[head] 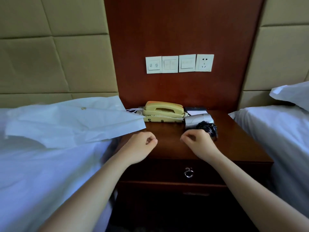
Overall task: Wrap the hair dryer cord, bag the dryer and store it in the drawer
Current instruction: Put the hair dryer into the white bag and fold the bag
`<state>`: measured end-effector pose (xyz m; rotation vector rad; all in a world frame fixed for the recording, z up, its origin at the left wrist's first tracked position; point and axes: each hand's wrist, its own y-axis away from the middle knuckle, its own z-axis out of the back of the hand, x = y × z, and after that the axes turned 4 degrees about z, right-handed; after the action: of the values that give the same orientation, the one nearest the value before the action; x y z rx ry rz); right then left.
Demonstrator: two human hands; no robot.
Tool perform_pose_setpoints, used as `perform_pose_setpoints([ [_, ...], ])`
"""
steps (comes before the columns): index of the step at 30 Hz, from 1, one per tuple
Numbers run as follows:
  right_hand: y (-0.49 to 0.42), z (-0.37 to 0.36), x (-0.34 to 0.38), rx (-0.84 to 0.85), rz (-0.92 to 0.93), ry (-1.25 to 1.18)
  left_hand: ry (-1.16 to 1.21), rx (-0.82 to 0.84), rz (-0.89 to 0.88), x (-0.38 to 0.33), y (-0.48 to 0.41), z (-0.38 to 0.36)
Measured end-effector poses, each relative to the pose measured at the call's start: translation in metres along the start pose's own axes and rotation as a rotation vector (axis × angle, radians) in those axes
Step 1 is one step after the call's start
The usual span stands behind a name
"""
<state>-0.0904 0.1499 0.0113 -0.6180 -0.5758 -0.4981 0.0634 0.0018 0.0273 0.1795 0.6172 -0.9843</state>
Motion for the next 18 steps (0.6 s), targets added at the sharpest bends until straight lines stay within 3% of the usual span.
perform_pose_setpoints([
  [9,-0.09,-0.059,0.031,0.147,-0.171,-0.142,-0.336,-0.159,0.043,0.066,-0.038,0.056],
  [13,-0.122,-0.085,0.044,0.181,-0.221,-0.148,-0.561,-0.225,0.139,0.103,-0.052,0.072],
  [18,-0.151,-0.115,0.048,0.173,-0.312,-0.179,-0.656,-0.298,0.246,0.146,-0.062,0.075],
])
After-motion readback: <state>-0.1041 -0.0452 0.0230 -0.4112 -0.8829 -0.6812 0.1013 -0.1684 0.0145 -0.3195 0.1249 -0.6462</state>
